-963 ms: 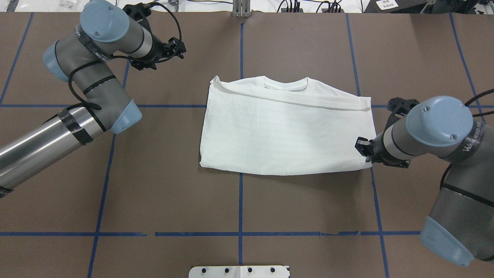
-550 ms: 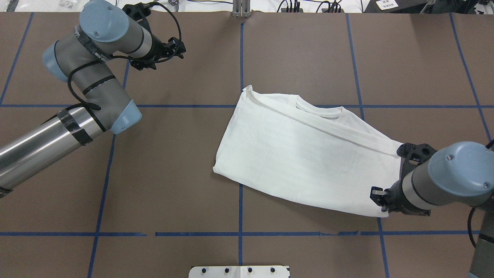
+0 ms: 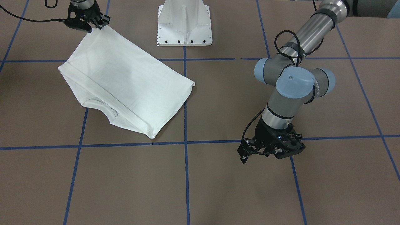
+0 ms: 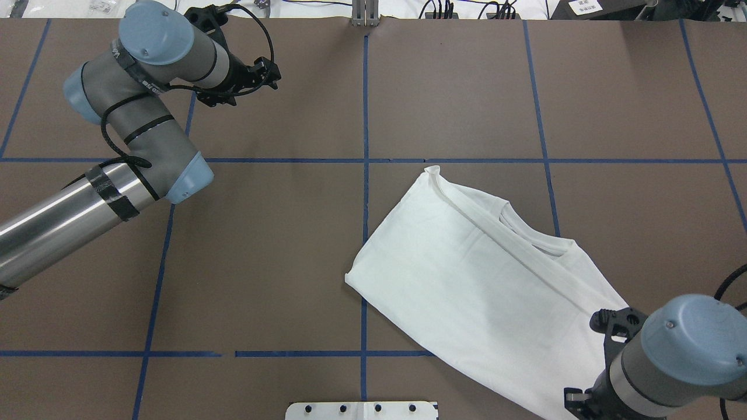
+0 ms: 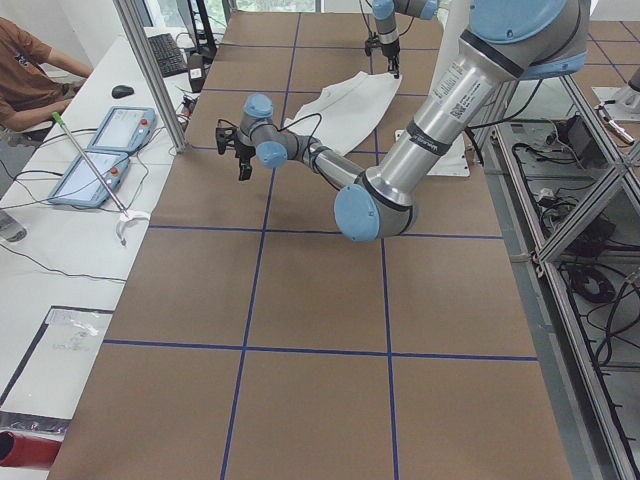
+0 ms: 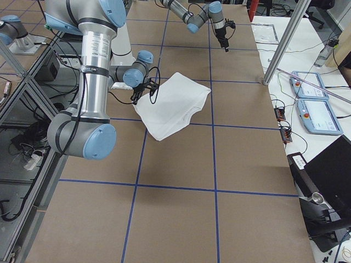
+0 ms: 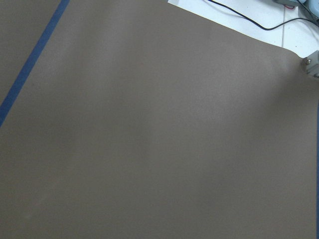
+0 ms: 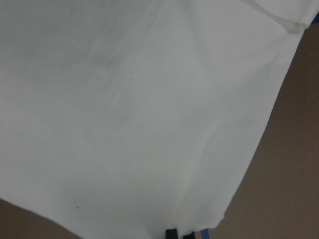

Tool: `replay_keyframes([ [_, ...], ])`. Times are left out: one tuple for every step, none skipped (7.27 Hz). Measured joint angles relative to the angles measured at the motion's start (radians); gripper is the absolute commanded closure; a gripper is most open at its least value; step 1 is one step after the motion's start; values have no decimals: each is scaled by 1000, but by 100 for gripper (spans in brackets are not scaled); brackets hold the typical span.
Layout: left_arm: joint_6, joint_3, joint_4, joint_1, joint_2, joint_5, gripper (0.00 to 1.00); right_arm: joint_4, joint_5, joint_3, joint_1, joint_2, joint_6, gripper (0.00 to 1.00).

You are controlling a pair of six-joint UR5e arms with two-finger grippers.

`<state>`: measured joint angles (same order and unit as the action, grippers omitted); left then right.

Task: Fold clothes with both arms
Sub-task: 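Drag the folded shirt toward the robot with the right gripper, rotating it, then release the shirt and lift the right gripper while the left arm approaches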

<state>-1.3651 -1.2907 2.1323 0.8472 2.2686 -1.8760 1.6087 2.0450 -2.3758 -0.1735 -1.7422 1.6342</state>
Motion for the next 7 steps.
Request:
replay_keyframes([
  [1,0,1,0,-3,0,0,0,7,-3,59,-2,37,0],
  [6,0,2,0,-7,0,0,-1,9,-3,90,4,81,0],
  [15,0,3,0,-8,0,0,-3,7,3,88,30,135,0],
  [23,0,5,0,-8,-2,0,-4,5,12,52,74,163,0],
  [25,-6,7,-1,-7,-5,0,-4,2,22,-15,119,170,0],
  [24,-25,6,-7,-6,-12,0,-6,-1,38,-109,174,145,0],
  [11,-63,-6,-23,-7,-35,0,-7,-1,65,-229,247,76,0],
])
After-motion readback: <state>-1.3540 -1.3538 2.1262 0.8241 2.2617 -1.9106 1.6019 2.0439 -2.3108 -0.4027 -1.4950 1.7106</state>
